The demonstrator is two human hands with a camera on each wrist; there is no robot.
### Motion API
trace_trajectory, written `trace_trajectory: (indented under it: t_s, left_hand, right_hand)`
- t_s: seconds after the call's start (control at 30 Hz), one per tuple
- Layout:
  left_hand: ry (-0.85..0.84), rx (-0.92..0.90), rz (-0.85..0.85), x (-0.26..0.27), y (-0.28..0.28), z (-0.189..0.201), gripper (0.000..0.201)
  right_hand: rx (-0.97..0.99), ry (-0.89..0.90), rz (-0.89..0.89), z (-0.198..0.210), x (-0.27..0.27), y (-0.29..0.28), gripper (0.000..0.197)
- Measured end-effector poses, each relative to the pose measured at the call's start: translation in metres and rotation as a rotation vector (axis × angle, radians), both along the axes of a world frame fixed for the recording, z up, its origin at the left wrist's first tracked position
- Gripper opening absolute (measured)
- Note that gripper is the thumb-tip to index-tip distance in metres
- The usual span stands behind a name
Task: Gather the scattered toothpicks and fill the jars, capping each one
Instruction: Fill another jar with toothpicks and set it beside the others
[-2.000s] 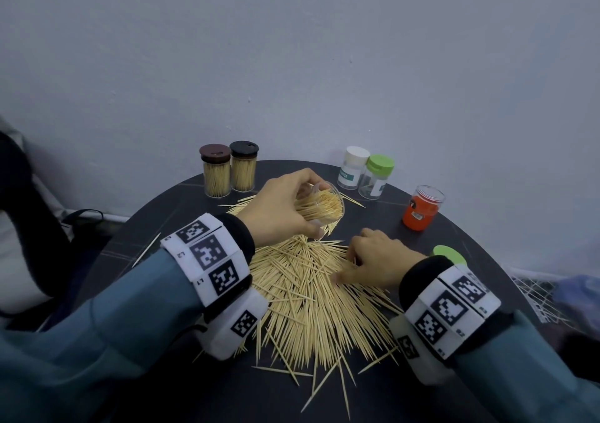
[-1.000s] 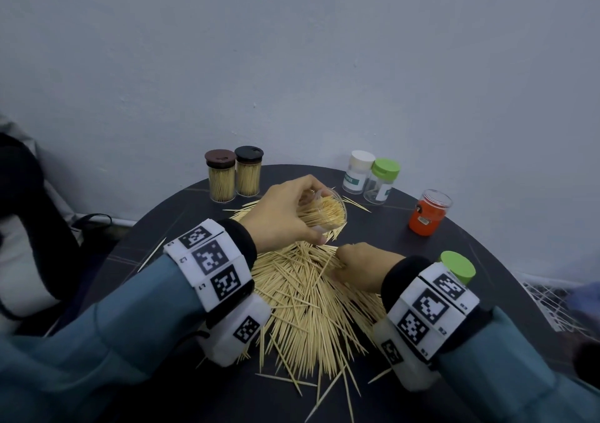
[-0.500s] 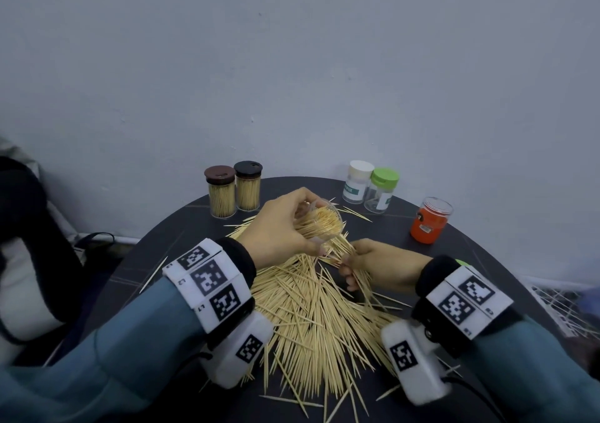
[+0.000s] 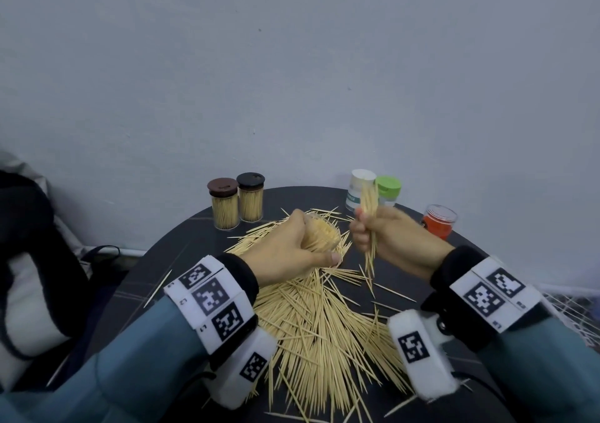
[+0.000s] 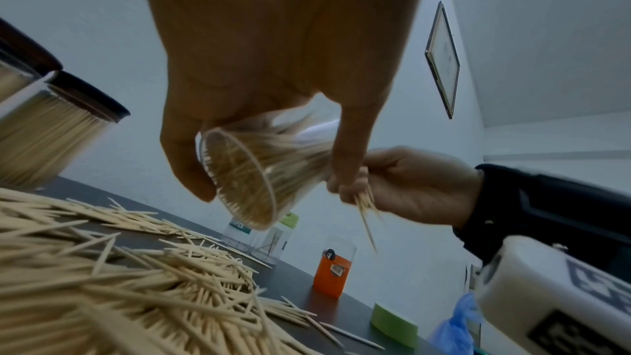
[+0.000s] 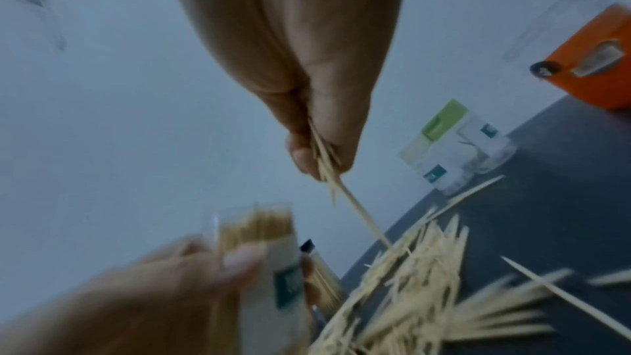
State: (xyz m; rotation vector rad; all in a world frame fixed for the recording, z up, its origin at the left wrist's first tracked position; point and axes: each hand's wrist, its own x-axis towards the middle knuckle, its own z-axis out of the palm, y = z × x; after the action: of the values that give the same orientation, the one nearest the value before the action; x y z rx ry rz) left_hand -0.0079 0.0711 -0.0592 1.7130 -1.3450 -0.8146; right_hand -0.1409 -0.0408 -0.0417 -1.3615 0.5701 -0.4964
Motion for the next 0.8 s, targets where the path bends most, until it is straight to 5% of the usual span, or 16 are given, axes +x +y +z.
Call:
trace_trajectory:
  t_s: [0.17,0.3,0.57,0.8]
  left_hand:
    - [-0.047,0.061,-0.048,0.000,0.001,0.002,0.043]
    - [-0.027,0.040,-0.087,-0.004,0.003,0.002,0.036]
    - [0.049,-0.055,-0.099,-0.009,0.008,0.005,0.035]
    - [0.070,-0.095,-0.069,-0.011,0.011,0.009,0.043]
  right_hand:
    - [-0.026,-0.396,-0.177,0.035,0.002,0.007,0.027]
    - [-0.002,-0.526,-0.210,0.039,0.008,0.016,0.025]
    - [0.050,-0.465,-0.143,0.014,0.023,0.038,0.023]
    - [-0.224,-0.295,-0.081,0.008,0.018,0.049,0.017]
